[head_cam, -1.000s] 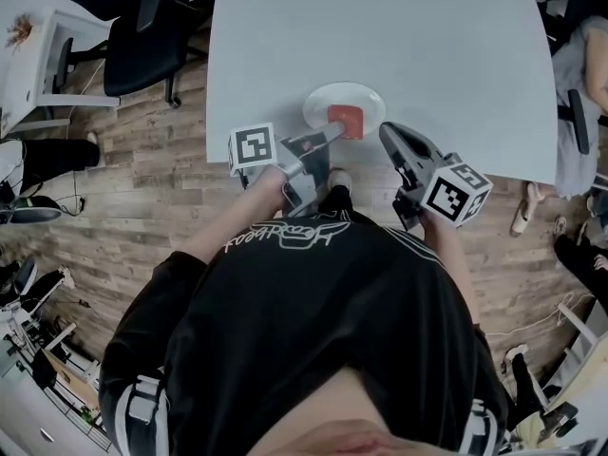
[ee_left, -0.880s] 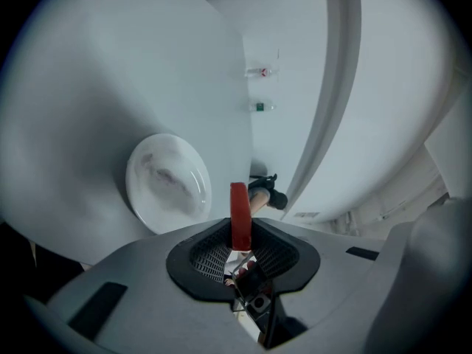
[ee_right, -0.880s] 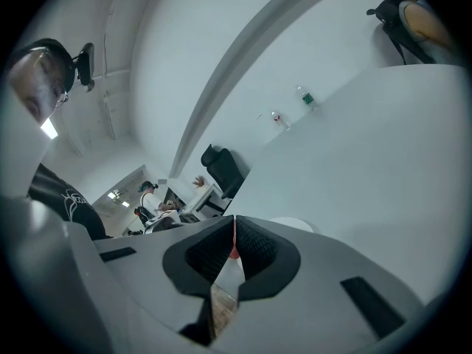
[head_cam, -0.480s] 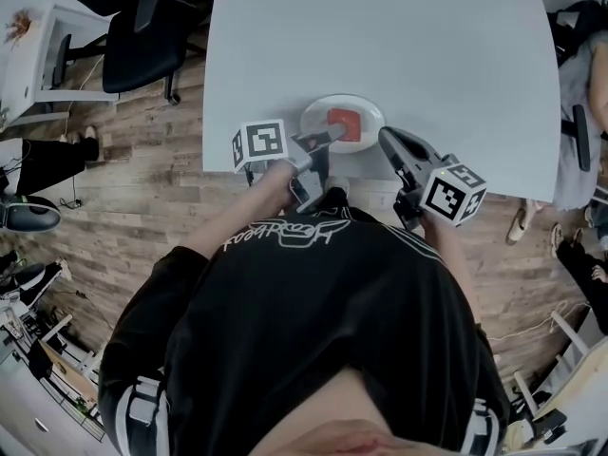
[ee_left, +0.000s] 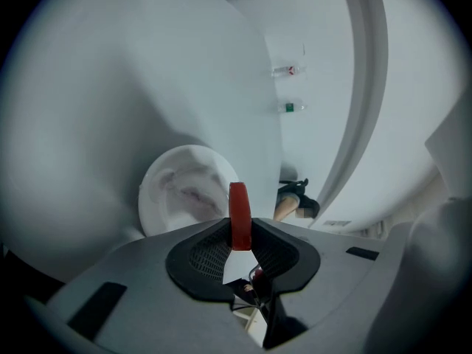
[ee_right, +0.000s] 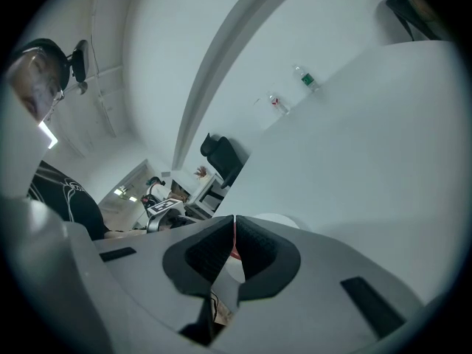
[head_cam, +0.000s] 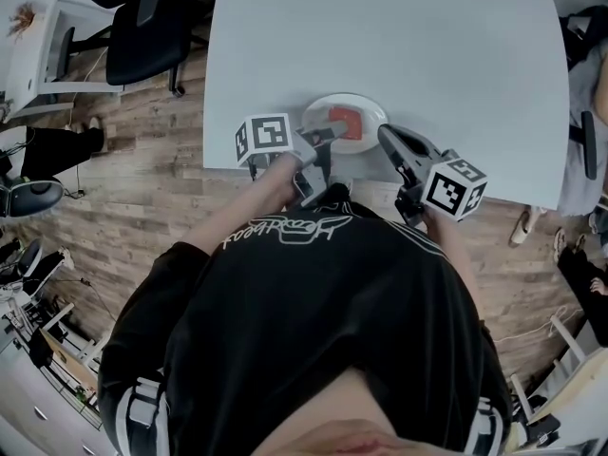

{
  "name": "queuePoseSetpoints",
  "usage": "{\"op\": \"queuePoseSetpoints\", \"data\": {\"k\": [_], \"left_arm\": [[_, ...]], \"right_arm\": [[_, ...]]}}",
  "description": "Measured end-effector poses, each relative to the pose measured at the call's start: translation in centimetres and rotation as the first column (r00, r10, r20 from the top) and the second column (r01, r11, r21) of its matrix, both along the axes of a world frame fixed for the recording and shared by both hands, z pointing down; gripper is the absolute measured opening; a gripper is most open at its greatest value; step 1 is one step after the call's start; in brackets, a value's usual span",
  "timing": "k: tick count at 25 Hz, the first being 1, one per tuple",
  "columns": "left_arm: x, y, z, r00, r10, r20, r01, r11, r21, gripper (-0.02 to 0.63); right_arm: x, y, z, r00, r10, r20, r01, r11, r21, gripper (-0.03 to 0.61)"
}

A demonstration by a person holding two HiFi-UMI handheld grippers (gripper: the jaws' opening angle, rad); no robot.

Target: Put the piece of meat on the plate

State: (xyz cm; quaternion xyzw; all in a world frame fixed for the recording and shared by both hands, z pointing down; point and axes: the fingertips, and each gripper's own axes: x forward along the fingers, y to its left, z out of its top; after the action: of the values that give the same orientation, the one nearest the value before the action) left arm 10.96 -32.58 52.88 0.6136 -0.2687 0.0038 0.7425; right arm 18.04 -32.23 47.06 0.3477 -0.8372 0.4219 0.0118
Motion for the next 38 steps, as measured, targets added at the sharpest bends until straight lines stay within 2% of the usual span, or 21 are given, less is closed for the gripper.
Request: {"op": "queuePoseSetpoints", "data": {"k": [4, 10, 15, 20, 26, 29, 38], "left_arm": [[0.1, -0.3, 0.5, 1.0, -0.012, 0.004, 0.012, 1.0, -0.019, 0.084], [0.5, -0.5, 0.7, 1.0, -0.026, -0.016, 0.025, 0.998, -0.051, 0.083], [1.1, -0.4, 0.7, 1.0, -0.014, -0.017, 0.013, 0.999, -0.043, 0.083], [1.2, -0.8, 0.1, 1.0, -0.013, -0.026, 0.012, 1.0, -0.023, 0.156], [0.9, -1.0, -0.3, 0.997, -0.052, -0.058, 0.05, 0.998, -0.031, 0.187], [0.7, -1.0, -0.4, 0.994, -0.077, -0.073, 0.074, 0.996, -0.044, 0.198], [0.7, -0.7, -0.6, 0.994, -0.069, -0.081, 0.066, 0.997, -0.038, 0.202]], "right_arm": [[-0.1, -0.2, 0.5, 1.0, -0.015, -0.005, 0.015, 1.0, -0.003, 0.014], [-1.5, 0.4, 1.6, 0.993, -0.112, -0.023, 0.112, 0.994, -0.016, 0.014], [-2.3, 0.9, 2.6, 0.985, -0.173, -0.011, 0.173, 0.984, -0.042, 0.014], [-3.0, 0.5, 2.9, 0.98, -0.199, -0.002, 0.199, 0.979, -0.043, 0.014], [-3.6, 0.7, 3.0, 0.974, -0.223, 0.028, 0.224, 0.973, -0.055, 0.014], [-4.5, 1.4, 3.4, 0.966, -0.257, 0.008, 0.257, 0.965, -0.058, 0.014], [-6.4, 2.6, 3.9, 0.954, -0.301, 0.003, 0.3, 0.951, -0.074, 0.014]]}}
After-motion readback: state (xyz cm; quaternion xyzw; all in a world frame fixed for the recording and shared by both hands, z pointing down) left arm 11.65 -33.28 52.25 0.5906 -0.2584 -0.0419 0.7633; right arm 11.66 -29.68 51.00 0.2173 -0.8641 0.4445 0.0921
